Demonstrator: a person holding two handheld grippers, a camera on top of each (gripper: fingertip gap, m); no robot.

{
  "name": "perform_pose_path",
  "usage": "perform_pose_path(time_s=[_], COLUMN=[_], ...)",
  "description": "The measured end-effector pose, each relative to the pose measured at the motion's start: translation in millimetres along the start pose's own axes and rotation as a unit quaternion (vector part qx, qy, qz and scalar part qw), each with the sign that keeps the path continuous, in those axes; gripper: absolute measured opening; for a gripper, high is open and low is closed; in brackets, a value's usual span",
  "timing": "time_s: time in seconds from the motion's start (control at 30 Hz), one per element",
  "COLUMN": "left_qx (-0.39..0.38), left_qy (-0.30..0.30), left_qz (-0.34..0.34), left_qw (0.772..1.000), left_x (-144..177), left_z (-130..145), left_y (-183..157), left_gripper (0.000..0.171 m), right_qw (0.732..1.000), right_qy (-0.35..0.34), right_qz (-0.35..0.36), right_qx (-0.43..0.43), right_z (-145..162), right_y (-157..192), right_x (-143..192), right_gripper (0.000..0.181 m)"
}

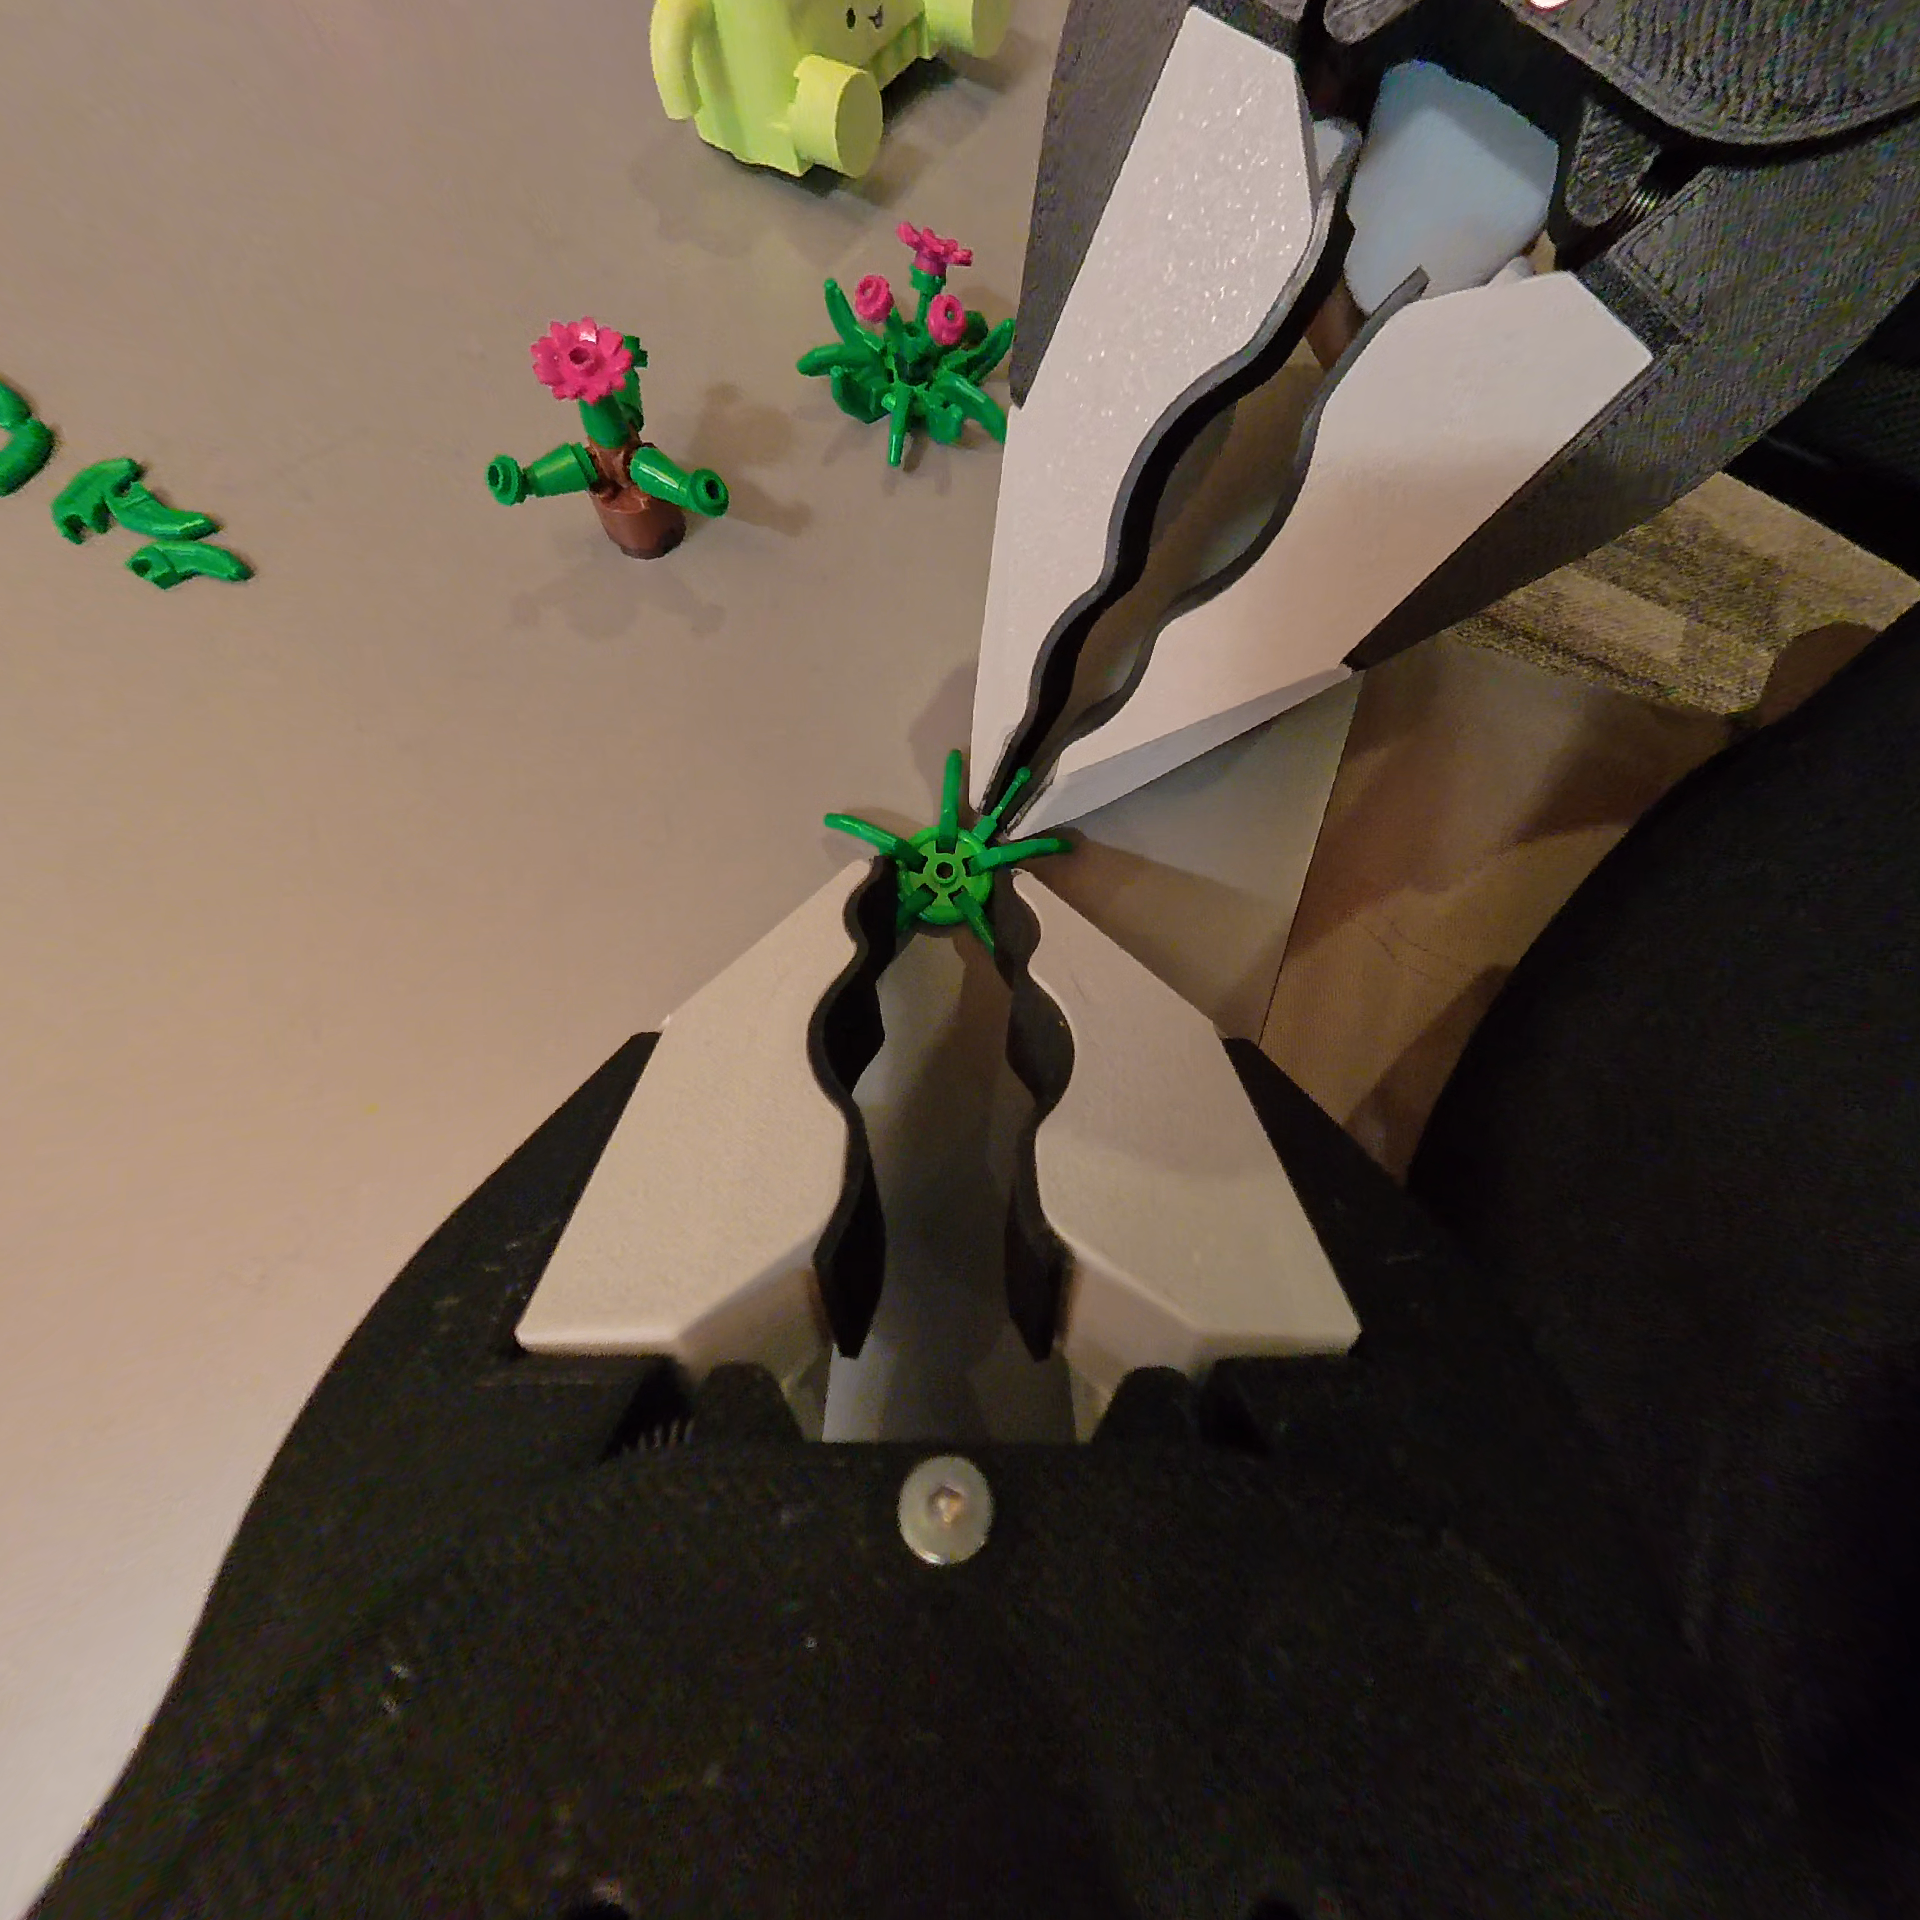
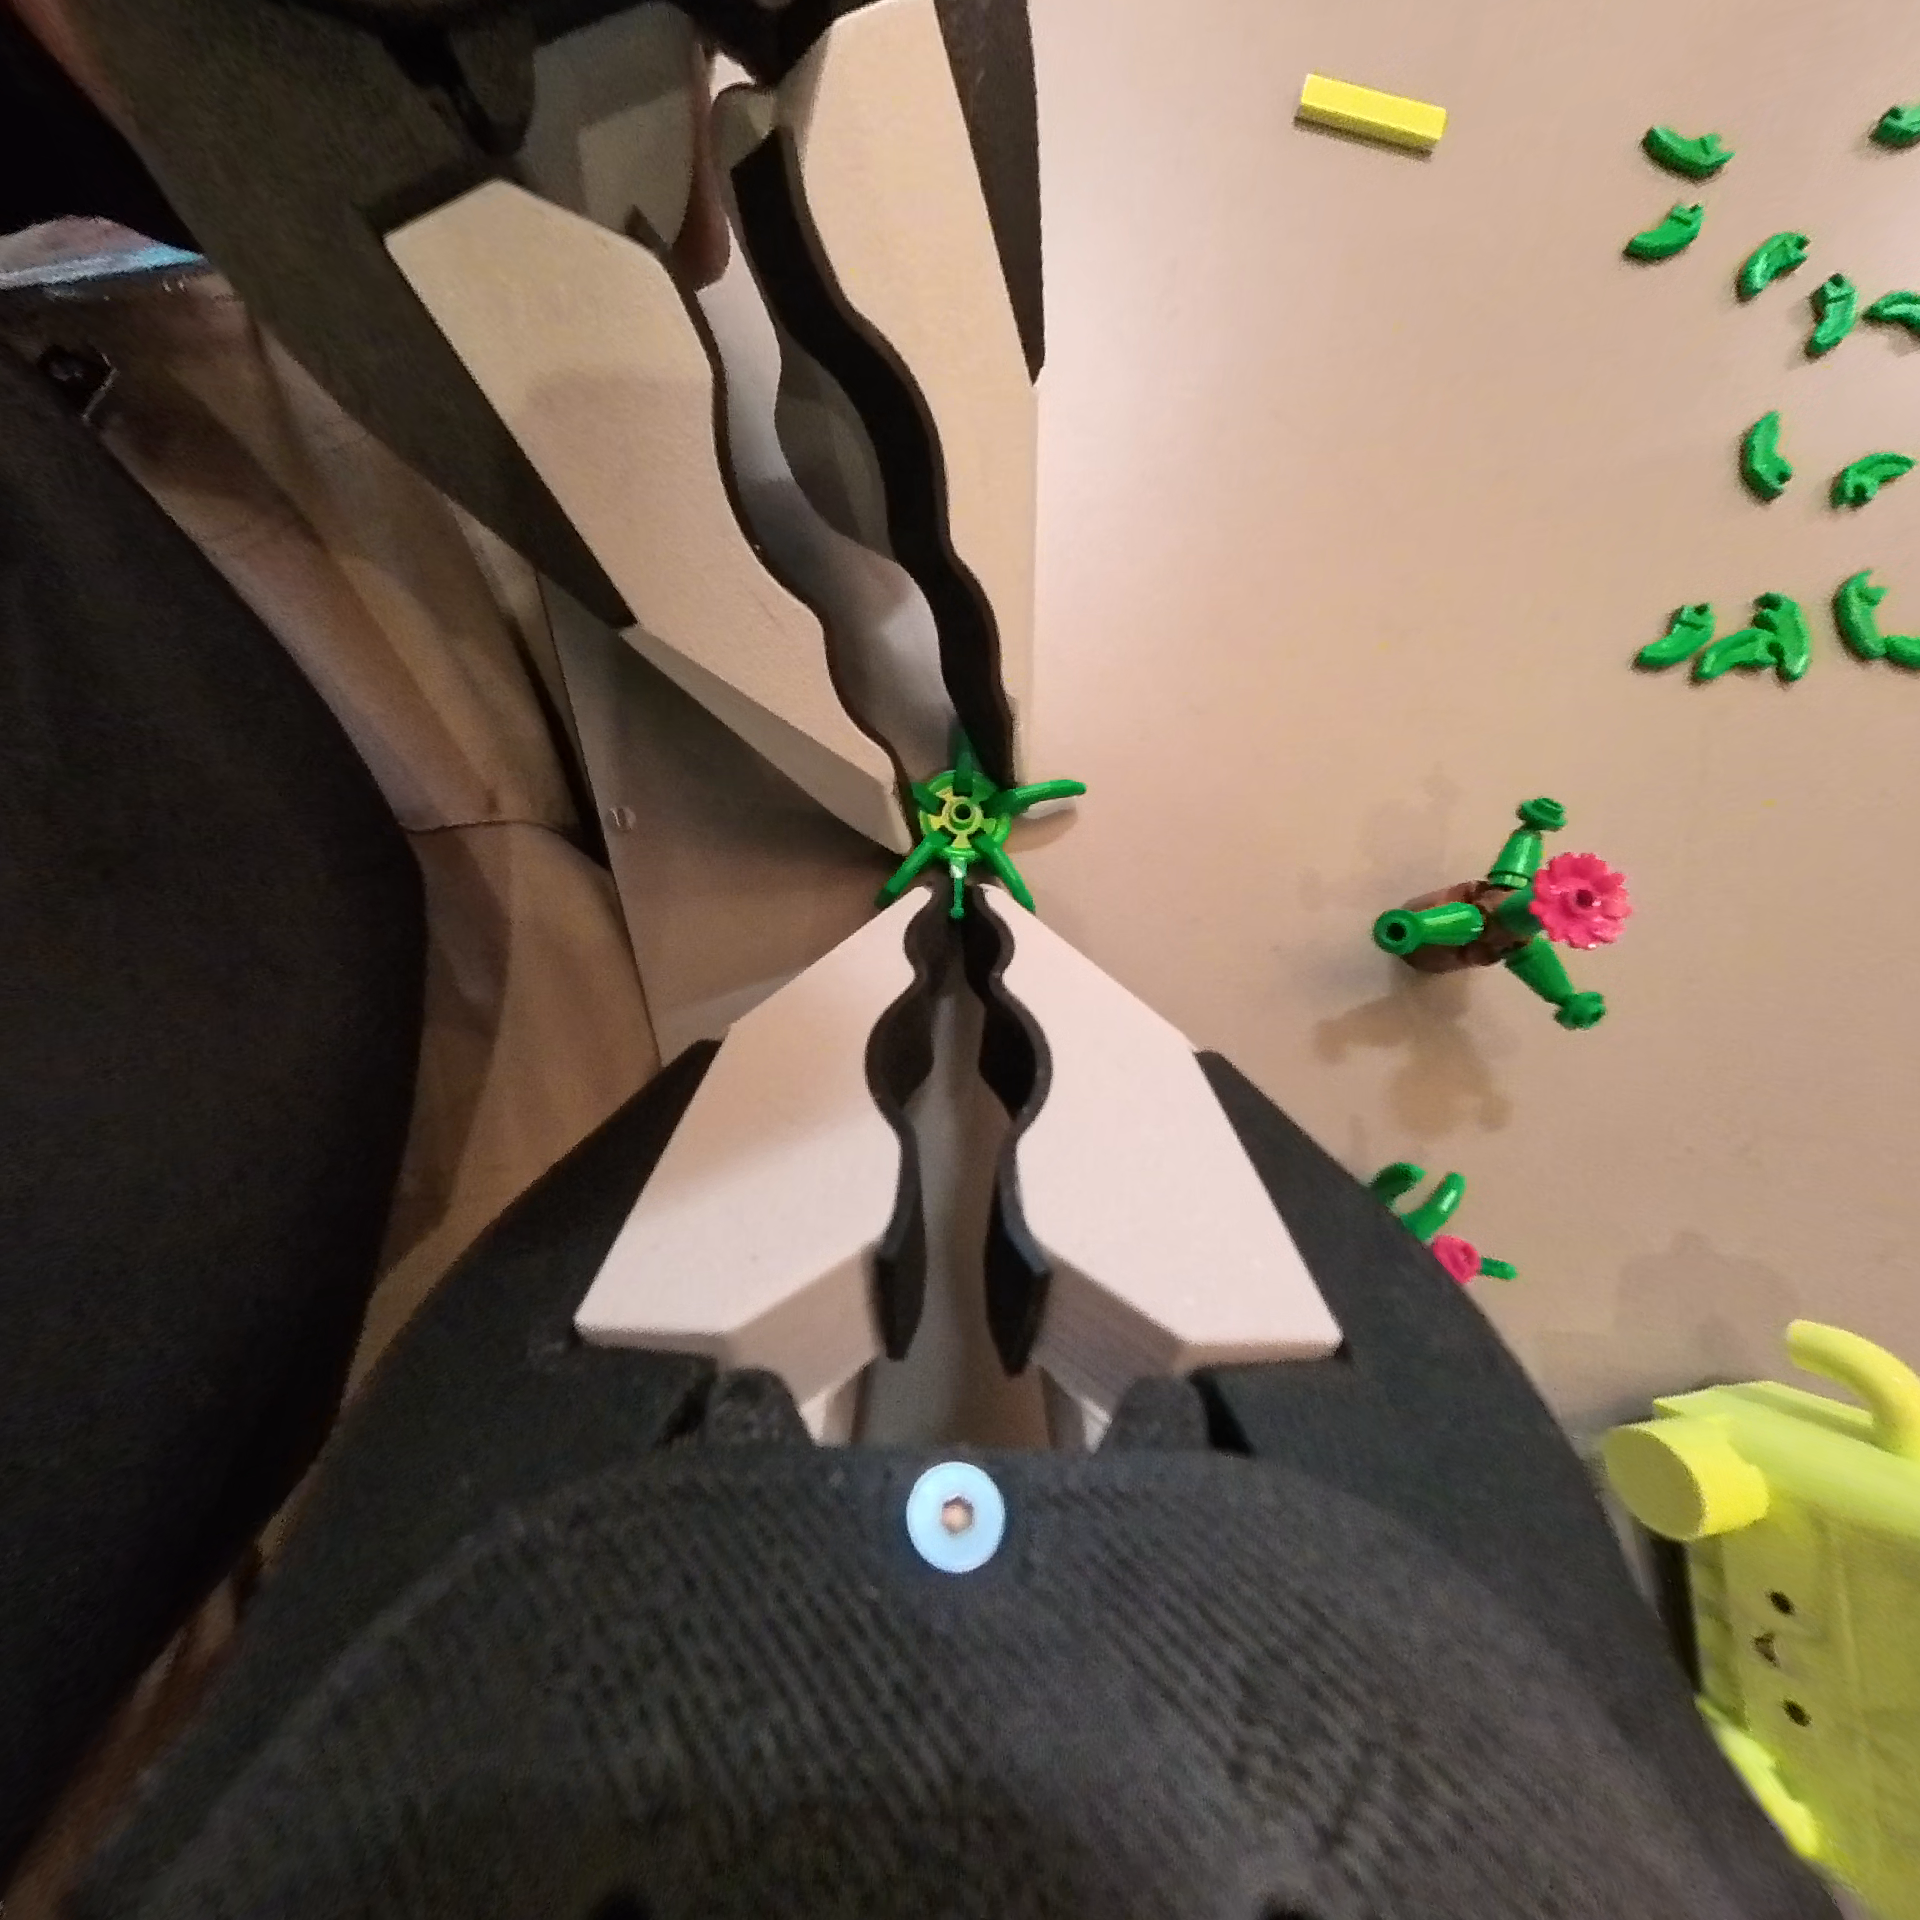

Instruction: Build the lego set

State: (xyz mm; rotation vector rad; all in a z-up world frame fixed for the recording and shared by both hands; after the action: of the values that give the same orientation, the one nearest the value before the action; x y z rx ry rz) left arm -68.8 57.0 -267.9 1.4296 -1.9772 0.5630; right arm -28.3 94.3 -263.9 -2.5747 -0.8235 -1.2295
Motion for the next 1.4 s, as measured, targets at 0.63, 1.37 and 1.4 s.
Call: perform_pose_path(time_s=[0.63,1.37,1.4], left_qx=[0.001,0.007,0.004], left_qy=[0.0,-0.024,-0.028], left_qz=[-0.01,0.001,-0.007], left_qw=[1.0,1.0,1.0], left_x=[0.0,13.6,16.4], left_z=[0.6,-5.6,-6.2], left_y=[-0.2,4.3,6.6], left_gripper=[0.018,0.03,0.03], right_qw=[0.998,0.994,0.994], right_qy=[-0.011,-0.066,-0.069], right_qz=[0.003,0.056,0.063], right_qx=[-0.056,-0.064,-0.062], right_z=[-1.2,10.0,9.6], right_y=[-1.3,1.4,1.4], right_x=[-1.6,16.7,18.1], right_gripper=[0.0,0.005,0.005])
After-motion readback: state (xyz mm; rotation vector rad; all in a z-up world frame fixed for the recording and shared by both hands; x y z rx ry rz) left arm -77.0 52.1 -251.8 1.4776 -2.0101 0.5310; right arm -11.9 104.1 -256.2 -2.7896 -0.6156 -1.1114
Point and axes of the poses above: each gripper's, where its closed fingertips meet, x back along the fingers, z out of its underside, y = z × x across the jaws, the point moved 4 cm from there along x, back along the fingers, and after that the axes turned 9 degrees about -z, right-handed, at the moved point
